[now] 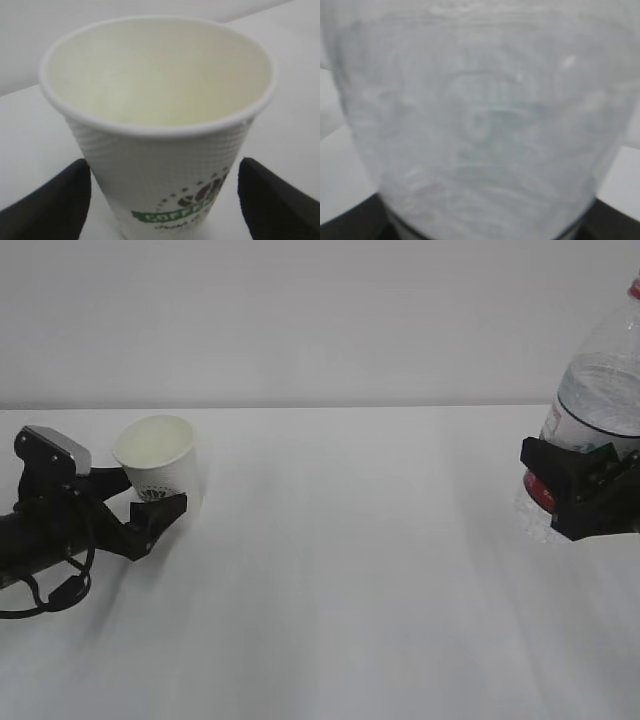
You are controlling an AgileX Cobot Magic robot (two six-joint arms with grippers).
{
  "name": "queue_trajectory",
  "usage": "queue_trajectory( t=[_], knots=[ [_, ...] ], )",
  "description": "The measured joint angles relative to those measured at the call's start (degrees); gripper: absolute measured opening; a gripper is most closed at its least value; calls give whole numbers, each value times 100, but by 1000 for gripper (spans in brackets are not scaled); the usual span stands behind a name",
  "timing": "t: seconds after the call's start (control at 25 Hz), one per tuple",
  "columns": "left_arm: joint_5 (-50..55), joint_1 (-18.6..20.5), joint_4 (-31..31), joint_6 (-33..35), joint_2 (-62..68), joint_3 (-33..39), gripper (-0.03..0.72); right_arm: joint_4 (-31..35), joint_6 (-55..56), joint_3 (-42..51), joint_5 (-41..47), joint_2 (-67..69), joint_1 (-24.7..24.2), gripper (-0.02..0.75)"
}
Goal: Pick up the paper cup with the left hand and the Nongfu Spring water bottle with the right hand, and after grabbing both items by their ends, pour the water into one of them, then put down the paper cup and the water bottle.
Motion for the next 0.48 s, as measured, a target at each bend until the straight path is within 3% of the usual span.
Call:
queue_trajectory(
  t=[0.48],
  knots=[
    [0,-25,-94,-178,512,-633,686,-12,22,0,5,0,0,450]
  ],
)
